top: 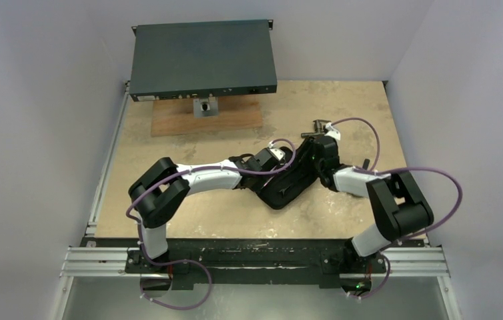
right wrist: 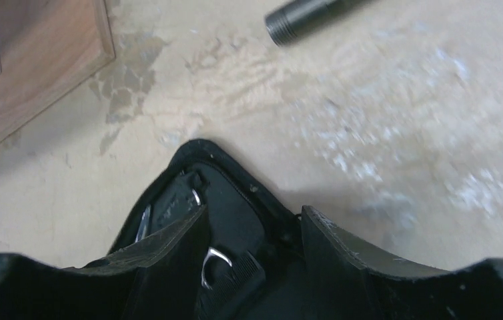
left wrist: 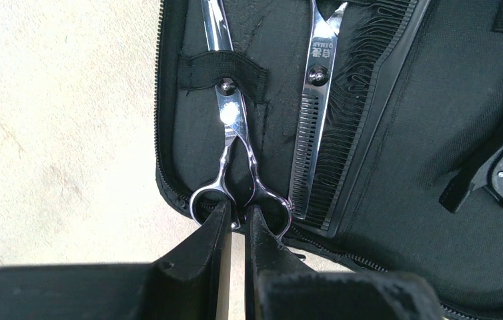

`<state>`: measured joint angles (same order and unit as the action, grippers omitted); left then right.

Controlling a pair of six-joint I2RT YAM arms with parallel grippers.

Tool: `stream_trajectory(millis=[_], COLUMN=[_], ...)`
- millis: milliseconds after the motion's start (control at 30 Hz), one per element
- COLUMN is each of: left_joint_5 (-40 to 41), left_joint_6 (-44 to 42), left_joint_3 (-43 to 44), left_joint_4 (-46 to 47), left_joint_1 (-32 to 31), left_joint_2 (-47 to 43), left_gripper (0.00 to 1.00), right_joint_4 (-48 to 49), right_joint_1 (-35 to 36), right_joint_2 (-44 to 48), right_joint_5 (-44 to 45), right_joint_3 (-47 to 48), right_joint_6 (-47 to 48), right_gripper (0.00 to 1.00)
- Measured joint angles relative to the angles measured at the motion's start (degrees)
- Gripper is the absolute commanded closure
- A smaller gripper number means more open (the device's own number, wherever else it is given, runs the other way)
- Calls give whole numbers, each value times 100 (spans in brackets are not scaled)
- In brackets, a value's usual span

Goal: Sort the hair-cutting tools
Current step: Place the scissors in the hairdressing tool bag.

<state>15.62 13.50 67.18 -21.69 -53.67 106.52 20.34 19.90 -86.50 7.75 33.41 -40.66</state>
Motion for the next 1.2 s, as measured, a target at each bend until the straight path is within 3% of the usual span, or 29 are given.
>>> stream_trajectory(millis=[233,600,833,967,1200], left_joint_5=[2,-24,-254,-448,-815], left_joint_6=[111,264,577,726,728], left_joint_3=[-20,-48,-389,-643,-828], left_joint_4=[24,-26,-282,-538,-988], left_joint_1=[-13,-81,-238,-402,-702], left_joint_2=[-15,-66,-433,-748,-992], left_gripper=[100,100,100,100,100], right_joint_4=[435,586,494,586,1102], right_joint_1=[2,79,662,1060,1316], right_joint_2=[-820,-1340,-1436,-1399,-1244], right_joint_5=[-192,-275,66,190,42], right_joint_3=[450,748,874,793,319], right_joint_6=[308,798,1176,1224,1193], right_gripper=[53,81,96,97,88])
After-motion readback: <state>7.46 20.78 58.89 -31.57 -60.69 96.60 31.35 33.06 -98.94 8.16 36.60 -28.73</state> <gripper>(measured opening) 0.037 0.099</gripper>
